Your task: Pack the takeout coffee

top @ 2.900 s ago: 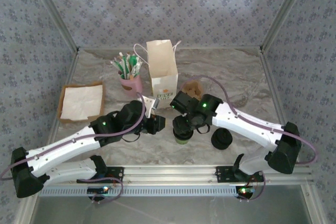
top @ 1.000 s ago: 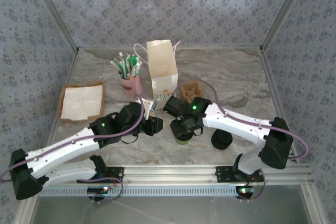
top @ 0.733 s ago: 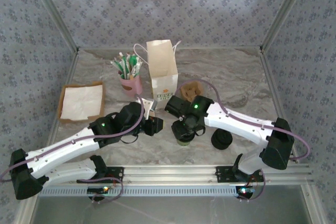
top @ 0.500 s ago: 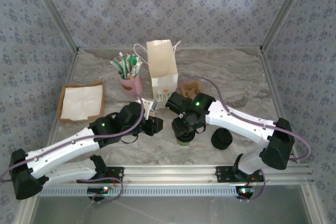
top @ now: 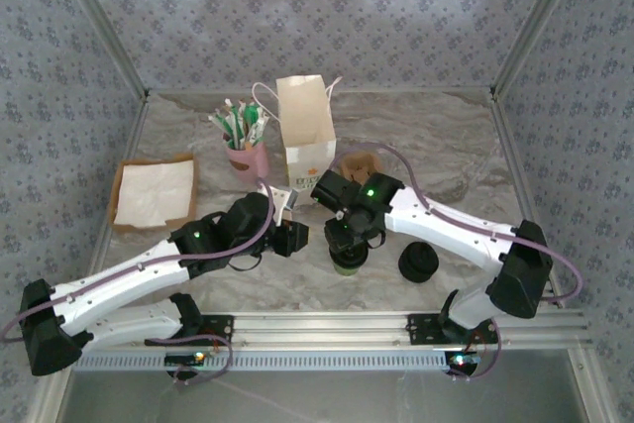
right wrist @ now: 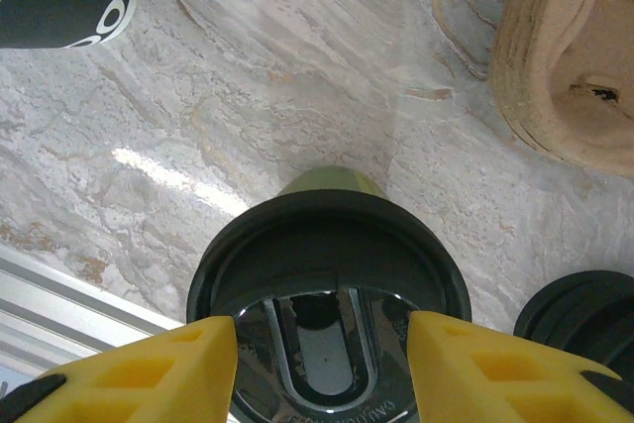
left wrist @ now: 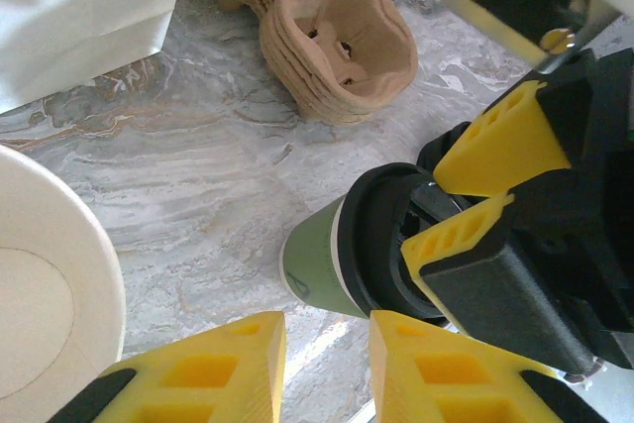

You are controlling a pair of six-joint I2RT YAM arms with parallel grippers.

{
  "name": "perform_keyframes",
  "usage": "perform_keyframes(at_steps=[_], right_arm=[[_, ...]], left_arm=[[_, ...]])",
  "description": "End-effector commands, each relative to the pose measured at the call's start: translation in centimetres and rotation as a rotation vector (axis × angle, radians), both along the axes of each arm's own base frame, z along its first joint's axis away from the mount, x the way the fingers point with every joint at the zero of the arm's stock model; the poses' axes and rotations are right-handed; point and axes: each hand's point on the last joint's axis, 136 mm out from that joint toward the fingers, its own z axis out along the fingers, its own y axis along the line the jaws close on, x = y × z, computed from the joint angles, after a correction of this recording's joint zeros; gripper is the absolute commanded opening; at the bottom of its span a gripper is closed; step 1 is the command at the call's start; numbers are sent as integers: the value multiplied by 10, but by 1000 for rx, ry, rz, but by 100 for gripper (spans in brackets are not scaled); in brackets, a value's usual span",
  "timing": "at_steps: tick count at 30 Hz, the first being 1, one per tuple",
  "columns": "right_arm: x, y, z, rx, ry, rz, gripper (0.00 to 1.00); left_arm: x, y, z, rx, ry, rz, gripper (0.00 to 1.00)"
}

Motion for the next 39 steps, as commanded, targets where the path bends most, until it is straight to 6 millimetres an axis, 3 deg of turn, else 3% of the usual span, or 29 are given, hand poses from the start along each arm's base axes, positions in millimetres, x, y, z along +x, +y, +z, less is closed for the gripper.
perform_keyframes(at_steps=[1, 8, 16, 30, 31, 36, 39], right_arm=[[4, 5, 3, 2, -6, 11, 51], [7, -2, -4, -58, -10, 10, 52], [2, -14, -25, -137, 25, 1, 52], [-23, -25, -44, -171, 77, -5, 52], [-28, -32, -52, -195, 95, -3, 52], [-27, -31, -44, -184, 77, -1, 52], [-20, -18, -17, -123, 22, 4, 54]], left_arm=[[2, -4, 10, -27, -13, -6, 28], [1, -4, 8, -19, -11, -16, 28], [1, -6, 11, -22, -15, -19, 28], [2, -9, 11, -25, -13, -24, 28], [2, -9, 11, -24, -11, -25, 28], [2, -10, 12, -27, -12, -26, 28], [2, -10, 15, -28, -14, -27, 28]])
